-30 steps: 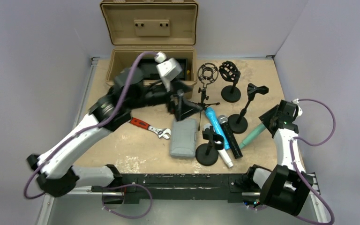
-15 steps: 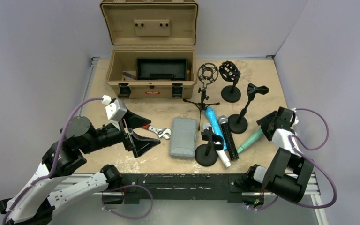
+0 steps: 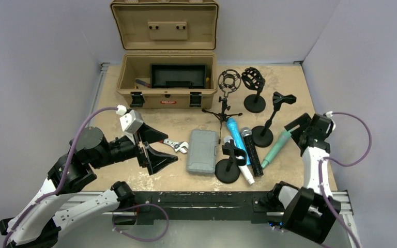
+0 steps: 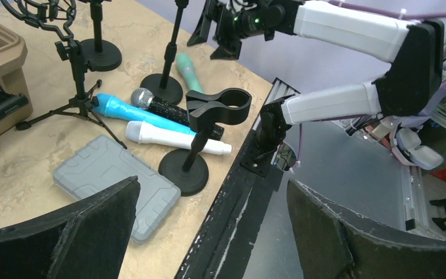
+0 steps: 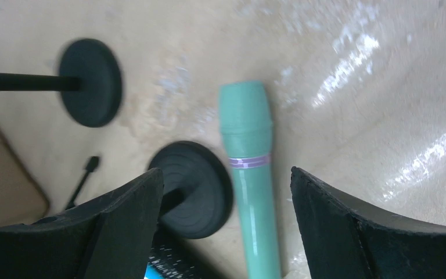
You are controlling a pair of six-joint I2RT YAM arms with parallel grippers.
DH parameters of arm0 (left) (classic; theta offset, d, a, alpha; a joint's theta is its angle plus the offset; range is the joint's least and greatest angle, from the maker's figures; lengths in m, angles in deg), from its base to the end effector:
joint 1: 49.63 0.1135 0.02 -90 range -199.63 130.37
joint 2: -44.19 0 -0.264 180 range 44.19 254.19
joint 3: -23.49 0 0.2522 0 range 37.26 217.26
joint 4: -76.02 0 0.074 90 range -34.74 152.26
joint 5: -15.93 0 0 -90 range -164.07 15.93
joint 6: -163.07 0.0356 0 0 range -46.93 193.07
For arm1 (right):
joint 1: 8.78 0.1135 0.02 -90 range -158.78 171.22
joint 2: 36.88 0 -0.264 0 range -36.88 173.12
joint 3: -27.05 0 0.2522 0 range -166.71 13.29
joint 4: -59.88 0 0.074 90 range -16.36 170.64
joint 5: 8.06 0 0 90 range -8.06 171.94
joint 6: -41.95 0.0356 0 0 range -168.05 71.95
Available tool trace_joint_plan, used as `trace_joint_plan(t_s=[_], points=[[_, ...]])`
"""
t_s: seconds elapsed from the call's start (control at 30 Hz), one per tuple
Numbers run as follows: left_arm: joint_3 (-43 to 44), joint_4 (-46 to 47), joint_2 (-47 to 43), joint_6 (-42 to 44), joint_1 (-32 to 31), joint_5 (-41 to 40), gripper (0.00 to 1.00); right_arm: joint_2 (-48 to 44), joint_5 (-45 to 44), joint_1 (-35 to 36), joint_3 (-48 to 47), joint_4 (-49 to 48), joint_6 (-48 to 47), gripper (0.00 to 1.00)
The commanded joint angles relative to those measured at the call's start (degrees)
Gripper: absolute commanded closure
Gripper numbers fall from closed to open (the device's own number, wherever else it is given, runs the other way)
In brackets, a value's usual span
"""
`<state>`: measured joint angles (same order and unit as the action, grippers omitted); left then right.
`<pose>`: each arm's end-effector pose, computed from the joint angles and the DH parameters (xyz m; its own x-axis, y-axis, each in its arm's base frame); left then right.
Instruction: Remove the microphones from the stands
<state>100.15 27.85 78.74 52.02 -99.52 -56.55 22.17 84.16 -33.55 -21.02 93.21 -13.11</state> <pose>0.0543 -0.0811 0.4209 -0.3947 -0.0631 -0.9166 0.8362 0.3887 -0.3868 0.1915 -0.0868 0.2153 -0.2946 0.7662 -0.5711 0.6858 0.5857 0.4320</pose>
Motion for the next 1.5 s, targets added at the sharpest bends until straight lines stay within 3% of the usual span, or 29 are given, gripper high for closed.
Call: trace_joint_plan(t_s=[0.0, 0.27, 0.43, 0.6, 0.93, 1.47], points=[[-0.05, 1.85, -0.61, -1.54, 0.14, 1.51, 0.06, -7.67, 5.38, -0.10, -9.94, 5.56, -2.36, 0.22], [-0.84, 1.78, -0.70, -1.00, 0.14, 3.10, 0.05, -16.80, 7.88, -0.10, -23.65, 9.16, -3.21, 0.24], [-0.75, 1.41, -1.12, -0.67, 0.14, 3.83, 0.05, -17.16, 10.03, -0.10, -29.27, 11.55, -4.09, 0.25], [-0.83, 0.64, -1.34, -0.09, 0.09, 3.96, 0.05, -16.79, 25.17, -0.05, -27.22, 5.09, -4.08, 0.24], [-0.71, 1.69, 0.04, -0.36, 0.13, 4.61, 0.04, -13.79, 35.68, 0.17, -20.22, -6.15, -2.95, 0.25], [-0.59, 2.64, 2.33, -1.97, 0.14, 6.62, 0.05, -10.22, 35.48, 0.17, -13.14, -9.48, -1.67, 0.59]])
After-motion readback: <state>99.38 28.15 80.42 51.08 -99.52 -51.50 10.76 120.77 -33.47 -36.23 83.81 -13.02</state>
